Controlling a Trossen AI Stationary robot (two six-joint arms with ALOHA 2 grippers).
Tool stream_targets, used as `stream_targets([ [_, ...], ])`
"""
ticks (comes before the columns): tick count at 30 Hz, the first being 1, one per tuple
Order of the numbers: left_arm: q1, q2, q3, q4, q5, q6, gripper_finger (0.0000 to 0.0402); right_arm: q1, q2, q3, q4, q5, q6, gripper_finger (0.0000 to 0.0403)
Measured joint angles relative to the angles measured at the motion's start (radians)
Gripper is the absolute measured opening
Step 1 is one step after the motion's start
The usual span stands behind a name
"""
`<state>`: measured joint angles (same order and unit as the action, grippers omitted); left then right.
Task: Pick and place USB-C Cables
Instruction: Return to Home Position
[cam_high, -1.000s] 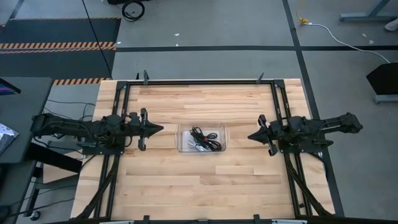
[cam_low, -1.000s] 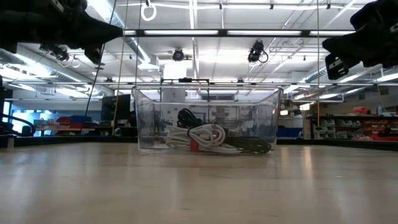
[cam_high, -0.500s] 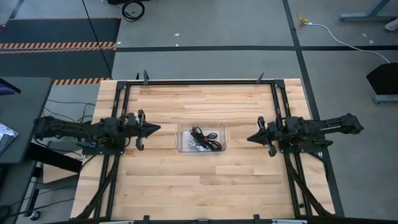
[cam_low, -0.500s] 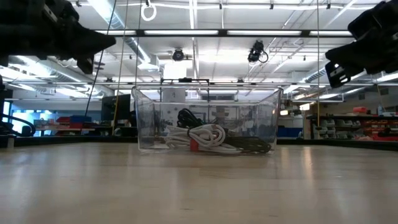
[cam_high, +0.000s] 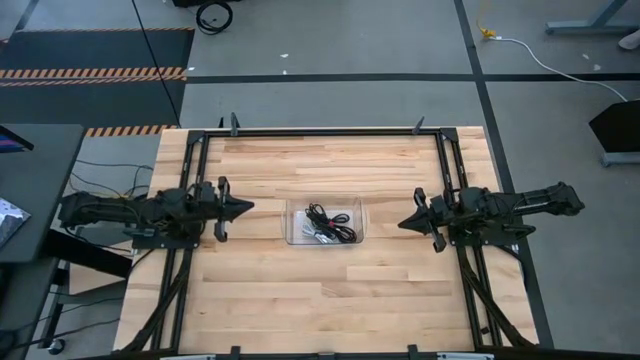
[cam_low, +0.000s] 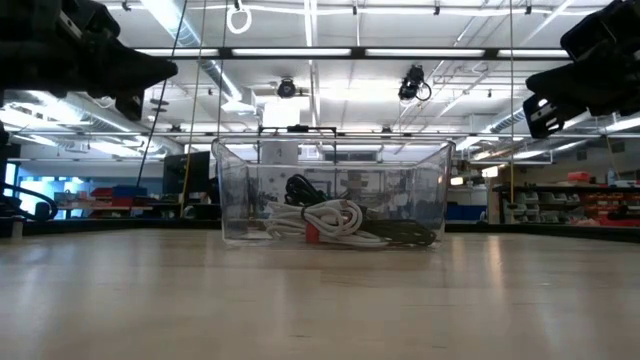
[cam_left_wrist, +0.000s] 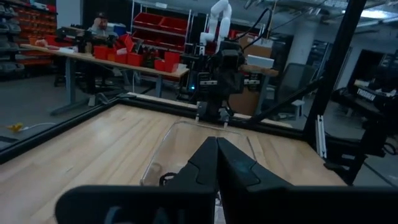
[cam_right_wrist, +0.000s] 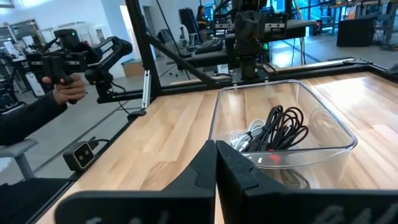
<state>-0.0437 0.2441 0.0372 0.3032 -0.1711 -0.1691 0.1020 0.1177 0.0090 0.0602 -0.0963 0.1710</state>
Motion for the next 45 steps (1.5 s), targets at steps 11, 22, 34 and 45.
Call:
stream_targets([
  [11, 0.0, -0.003, 0.0, -0.018, 0.0, 0.05, 0.0008, 0.0, 0.0, 0.0, 0.037, 0.115, -0.068, 0.0009],
  [22, 0.0, -0.003, 0.0, -0.01, 0.0, 0.051, 0.0009, 0.0, 0.0, -0.002, 0.043, 0.14, -0.096, 0.0011],
  [34, 0.0, -0.002, 0.0, -0.024, 0.0, 0.053, 0.0009, 0.0, 0.0, -0.002, 0.034, 0.14, -0.096, 0.0012],
  [45, 0.0, -0.002, 0.0, -0.025, 0.045, 0.155, 0.0009, 0.0, 0.0, -0.002, 0.034, 0.14, -0.12, 0.0012],
])
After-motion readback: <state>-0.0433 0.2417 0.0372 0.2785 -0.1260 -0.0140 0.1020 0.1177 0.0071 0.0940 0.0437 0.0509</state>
